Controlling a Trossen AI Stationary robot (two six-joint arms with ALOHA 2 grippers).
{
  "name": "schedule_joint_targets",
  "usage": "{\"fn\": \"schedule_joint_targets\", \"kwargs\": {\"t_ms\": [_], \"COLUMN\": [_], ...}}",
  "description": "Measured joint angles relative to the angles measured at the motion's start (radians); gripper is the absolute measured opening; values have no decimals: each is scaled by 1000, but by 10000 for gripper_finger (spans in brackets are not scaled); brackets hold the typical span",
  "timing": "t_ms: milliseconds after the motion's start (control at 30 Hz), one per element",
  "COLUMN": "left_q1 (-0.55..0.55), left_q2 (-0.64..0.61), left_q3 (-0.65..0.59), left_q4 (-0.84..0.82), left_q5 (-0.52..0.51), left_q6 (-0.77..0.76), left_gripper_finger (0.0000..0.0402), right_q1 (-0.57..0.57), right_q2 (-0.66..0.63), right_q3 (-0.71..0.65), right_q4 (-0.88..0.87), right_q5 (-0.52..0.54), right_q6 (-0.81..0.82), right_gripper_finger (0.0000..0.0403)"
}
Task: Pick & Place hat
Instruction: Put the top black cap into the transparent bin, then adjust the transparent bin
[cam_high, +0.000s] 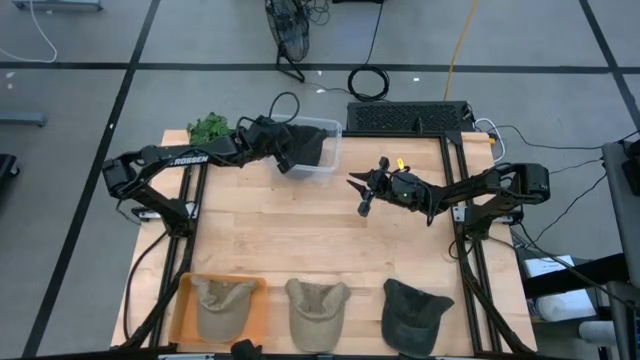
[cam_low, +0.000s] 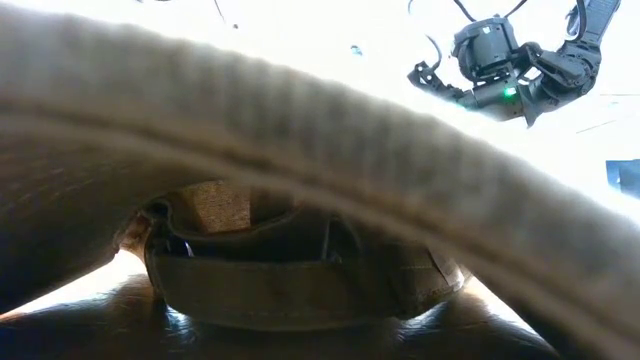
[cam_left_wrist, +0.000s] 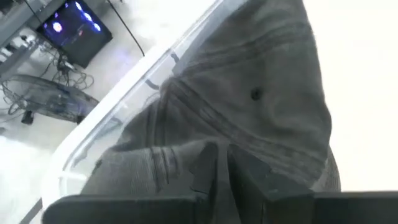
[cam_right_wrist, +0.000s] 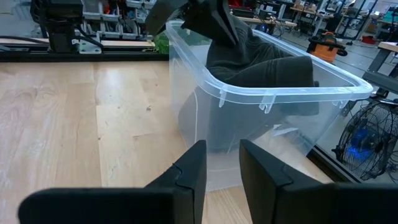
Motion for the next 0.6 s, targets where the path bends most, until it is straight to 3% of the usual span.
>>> {"fn": "schedule_joint_targets", "kwargs": {"t_ms": [300, 600], "left_q1": [-28, -149], "left_q2": [-72, -331], "left_q3": [0, 0], "left_q4": [-12, -45], "left_q5": [0, 2], "left_q6": [0, -13], "left_gripper_finger": [49, 49], "right_q1": [0, 0], "right_q2": [0, 0], "right_q3": [0, 0], "right_q4": [0, -7], "right_q5": [0, 0], "right_q6": [-2, -1], "right_gripper_finger": [73, 73]}}
